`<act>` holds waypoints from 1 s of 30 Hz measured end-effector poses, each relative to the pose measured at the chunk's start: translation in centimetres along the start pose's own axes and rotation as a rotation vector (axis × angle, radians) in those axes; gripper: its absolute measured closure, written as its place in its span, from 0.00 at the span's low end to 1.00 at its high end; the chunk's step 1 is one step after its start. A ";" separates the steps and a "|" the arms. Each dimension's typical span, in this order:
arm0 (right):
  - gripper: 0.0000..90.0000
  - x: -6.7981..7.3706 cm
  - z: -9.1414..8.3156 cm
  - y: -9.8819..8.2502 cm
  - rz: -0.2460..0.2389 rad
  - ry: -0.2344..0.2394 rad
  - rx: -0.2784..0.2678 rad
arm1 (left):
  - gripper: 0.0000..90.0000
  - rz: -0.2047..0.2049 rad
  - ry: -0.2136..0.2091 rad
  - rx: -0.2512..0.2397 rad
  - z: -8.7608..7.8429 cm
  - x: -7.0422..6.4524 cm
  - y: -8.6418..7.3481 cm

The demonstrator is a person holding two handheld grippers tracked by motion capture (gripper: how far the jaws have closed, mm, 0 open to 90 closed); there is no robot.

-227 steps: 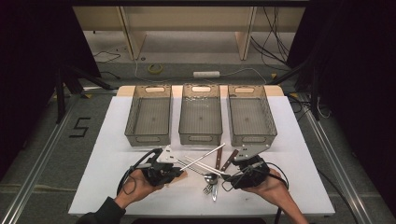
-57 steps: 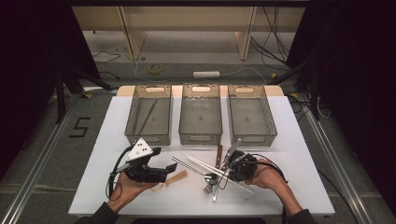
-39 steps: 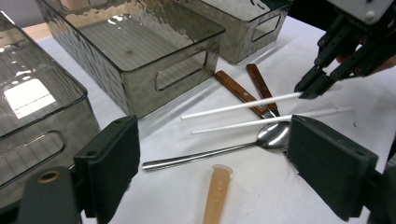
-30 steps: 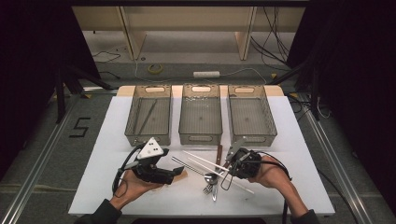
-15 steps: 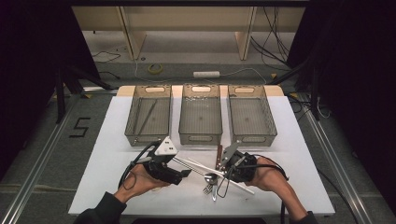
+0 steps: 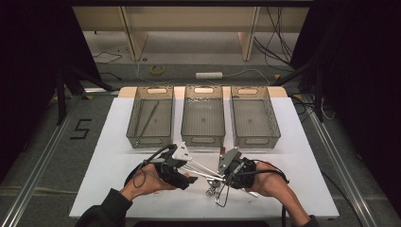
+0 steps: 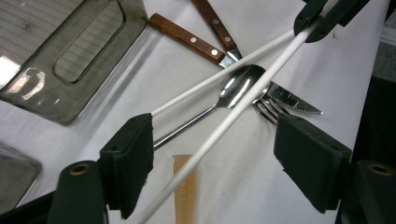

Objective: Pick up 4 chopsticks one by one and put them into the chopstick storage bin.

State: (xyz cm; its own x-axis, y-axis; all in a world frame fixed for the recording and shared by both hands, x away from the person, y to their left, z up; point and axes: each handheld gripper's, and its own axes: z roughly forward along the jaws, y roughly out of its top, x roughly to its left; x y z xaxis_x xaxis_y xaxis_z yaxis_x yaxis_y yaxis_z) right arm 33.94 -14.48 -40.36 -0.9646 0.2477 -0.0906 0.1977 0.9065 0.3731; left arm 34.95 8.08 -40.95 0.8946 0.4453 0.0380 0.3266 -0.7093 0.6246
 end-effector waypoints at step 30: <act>0.95 1.1 -0.1 0.6 -0.073 0.021 0.001 | 0.76 0.147 -0.068 0.087 0.8 -1.2 -0.3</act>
State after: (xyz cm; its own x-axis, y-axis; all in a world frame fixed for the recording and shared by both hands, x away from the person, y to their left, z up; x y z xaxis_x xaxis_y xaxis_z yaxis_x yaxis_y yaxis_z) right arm 33.00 -13.66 -40.14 -0.9799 0.1736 -0.0980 0.1269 0.9223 0.3649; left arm 33.97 7.34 -41.82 0.9524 0.2970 0.0692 0.2130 -0.8103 0.5460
